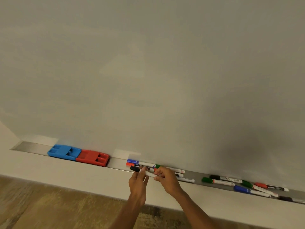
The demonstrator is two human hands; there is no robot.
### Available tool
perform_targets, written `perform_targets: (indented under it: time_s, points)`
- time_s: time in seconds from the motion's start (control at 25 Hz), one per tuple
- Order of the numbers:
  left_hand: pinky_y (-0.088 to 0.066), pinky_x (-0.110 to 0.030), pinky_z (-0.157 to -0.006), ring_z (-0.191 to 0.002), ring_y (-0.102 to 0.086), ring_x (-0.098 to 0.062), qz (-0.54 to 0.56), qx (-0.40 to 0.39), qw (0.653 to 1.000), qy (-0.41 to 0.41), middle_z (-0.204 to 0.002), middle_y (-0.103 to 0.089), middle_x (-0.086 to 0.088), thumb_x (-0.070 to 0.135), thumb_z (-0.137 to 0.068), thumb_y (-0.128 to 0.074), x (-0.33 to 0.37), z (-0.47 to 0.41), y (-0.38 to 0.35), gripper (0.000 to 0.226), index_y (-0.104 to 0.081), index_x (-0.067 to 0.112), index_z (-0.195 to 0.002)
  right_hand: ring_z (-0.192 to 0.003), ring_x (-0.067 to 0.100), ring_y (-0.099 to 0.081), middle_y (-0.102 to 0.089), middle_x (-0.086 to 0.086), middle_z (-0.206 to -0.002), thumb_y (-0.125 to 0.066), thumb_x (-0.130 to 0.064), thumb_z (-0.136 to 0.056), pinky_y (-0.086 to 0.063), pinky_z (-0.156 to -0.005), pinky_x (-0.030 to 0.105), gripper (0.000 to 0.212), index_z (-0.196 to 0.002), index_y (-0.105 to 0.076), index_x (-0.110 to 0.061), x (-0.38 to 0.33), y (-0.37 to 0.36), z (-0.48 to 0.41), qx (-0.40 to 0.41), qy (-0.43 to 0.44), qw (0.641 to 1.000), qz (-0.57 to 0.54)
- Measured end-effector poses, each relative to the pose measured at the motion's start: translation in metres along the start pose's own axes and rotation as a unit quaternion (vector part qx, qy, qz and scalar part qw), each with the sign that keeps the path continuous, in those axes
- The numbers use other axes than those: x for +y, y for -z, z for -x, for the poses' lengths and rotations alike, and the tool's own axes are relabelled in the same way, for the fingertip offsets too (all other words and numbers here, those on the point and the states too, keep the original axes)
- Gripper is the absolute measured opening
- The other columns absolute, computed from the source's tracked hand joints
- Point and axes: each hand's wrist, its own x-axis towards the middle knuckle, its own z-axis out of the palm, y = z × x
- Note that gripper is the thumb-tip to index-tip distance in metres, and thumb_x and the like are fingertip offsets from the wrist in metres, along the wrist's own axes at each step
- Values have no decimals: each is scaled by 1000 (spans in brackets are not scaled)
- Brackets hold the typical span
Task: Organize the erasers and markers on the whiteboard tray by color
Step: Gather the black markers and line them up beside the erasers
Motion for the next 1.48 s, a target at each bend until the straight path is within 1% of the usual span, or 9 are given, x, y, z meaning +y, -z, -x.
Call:
perform_targets:
  time_s: [0.24,0.36,0.48,0.6,0.84,1.04,1.24,1.32,1.48]
  points:
    - [-41,-50,-101,-109,-60,-31,82,3,996,38,-113,-66,-16,13,-95,-49,-17,5,-17,26,-59,7,-117,-77,6,-54,-63,-1,-91,-70,-20,-79,-41,-67,12,10,-88,-64,-21,17,18,11,-9,9,1000,5]
    - [-42,-51,-100,-106,-61,-29,129,15,990,52,-109,-66,-18,9,-93,-51,-22,12,-24,29,-57,3,-120,-82,9,-59,-65,-1,-91,-67,-21,-83,-46,-71,12,12,-93,-66,-15,37,34,13,53,8,999,5]
    - [-43,-51,-99,-100,-63,-28,147,31,987,55,-106,-66,-17,7,-90,-55,-28,18,-25,31,-56,3,-121,-89,13,-58,-64,3,-94,-63,-18,-86,-45,-69,12,6,-91,-62,-16,63,52,13,113,11,991,70]
    - [-44,-51,-97,-101,-63,-30,153,38,986,62,-113,-64,-21,4,-89,-57,-35,20,-25,34,-54,2,-123,-88,16,-52,-62,4,-92,-62,-16,-86,-42,-69,16,4,-89,-63,-15,81,67,12,144,11,978,152]
    - [-44,-52,-97,-105,-61,-35,147,53,985,73,-114,-63,-24,3,-90,-55,-43,22,-26,30,-54,-2,-120,-90,18,-51,-61,4,-94,-62,-17,-85,-46,-75,28,5,-89,-64,-15,100,80,9,122,-13,966,226]
    - [-43,-52,-98,-99,-62,-33,137,53,986,82,-105,-64,-20,2,-90,-55,-51,24,-27,18,-59,0,-106,-86,19,-56,-62,3,-89,-65,-17,-82,-50,-72,29,3,-83,-63,-15,105,81,13,114,-7,972,203]
    - [-44,-52,-97,-97,-63,-31,135,38,986,94,-95,-70,-17,3,-89,-57,-69,23,-43,12,-62,4,-99,-89,20,-55,-62,5,-93,-61,-14,-83,-45,-77,28,7,-90,-64,-12,113,99,27,141,20,976,168]
    - [-45,-51,-95,-94,-65,-30,136,21,985,100,-83,-73,-13,3,-89,-56,-78,26,-56,11,-61,4,-99,-91,19,-55,-62,5,-96,-60,-12,-84,-46,-80,27,9,-93,-64,-12,123,114,33,157,15,975,157]
    - [-47,-47,-91,-96,-64,-30,125,-17,987,101,-82,-74,-12,3,-89,-55,-96,36,-84,16,-61,0,-103,-89,20,-55,-64,6,-91,-60,-8,-84,-45,-82,30,8,-87,-65,-13,140,147,44,197,30,969,146]
